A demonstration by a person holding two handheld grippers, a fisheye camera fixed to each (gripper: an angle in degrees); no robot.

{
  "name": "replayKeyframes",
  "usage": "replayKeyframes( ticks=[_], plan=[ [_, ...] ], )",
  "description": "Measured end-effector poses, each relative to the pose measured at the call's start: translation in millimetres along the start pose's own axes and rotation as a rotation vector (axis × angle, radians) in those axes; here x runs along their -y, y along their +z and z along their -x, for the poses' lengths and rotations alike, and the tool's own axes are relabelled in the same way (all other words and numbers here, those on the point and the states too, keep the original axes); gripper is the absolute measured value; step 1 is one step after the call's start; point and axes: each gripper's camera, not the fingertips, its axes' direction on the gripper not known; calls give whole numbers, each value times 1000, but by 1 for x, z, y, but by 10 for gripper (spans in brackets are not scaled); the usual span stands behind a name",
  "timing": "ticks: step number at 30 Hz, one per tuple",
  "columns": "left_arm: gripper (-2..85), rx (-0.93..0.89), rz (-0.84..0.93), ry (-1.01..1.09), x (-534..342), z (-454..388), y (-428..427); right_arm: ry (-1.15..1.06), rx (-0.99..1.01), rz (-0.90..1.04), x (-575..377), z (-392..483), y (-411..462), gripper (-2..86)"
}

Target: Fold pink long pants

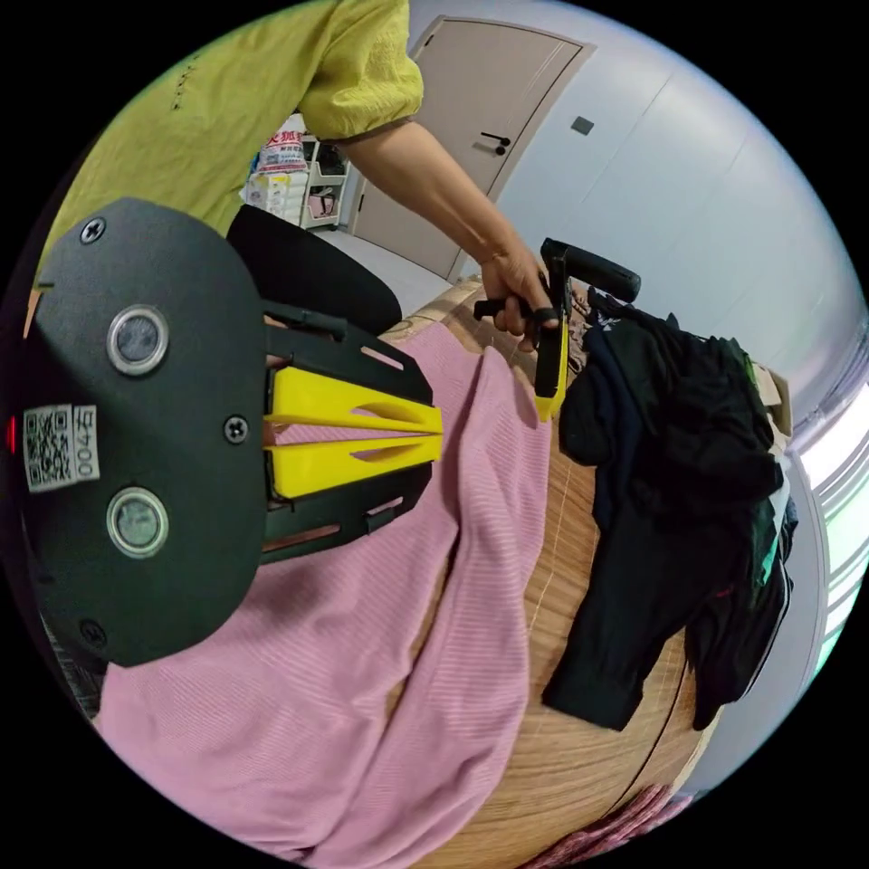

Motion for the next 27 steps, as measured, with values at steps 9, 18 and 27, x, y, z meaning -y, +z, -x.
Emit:
replayKeyframes(
  ticks=[9, 18, 27],
  plan=[
    [50, 263, 36, 309, -14, -116, -22, 130, -27, -54, -80, -4, -102, -7],
    [44, 649, -352, 463, 45, -176, -165, 234, -4, -129, -121, -2, -185, -5],
    [97, 654, -245, 134, 76, -130, -170, 346, -135, -185, -137, 9, -255, 49]
  ],
)
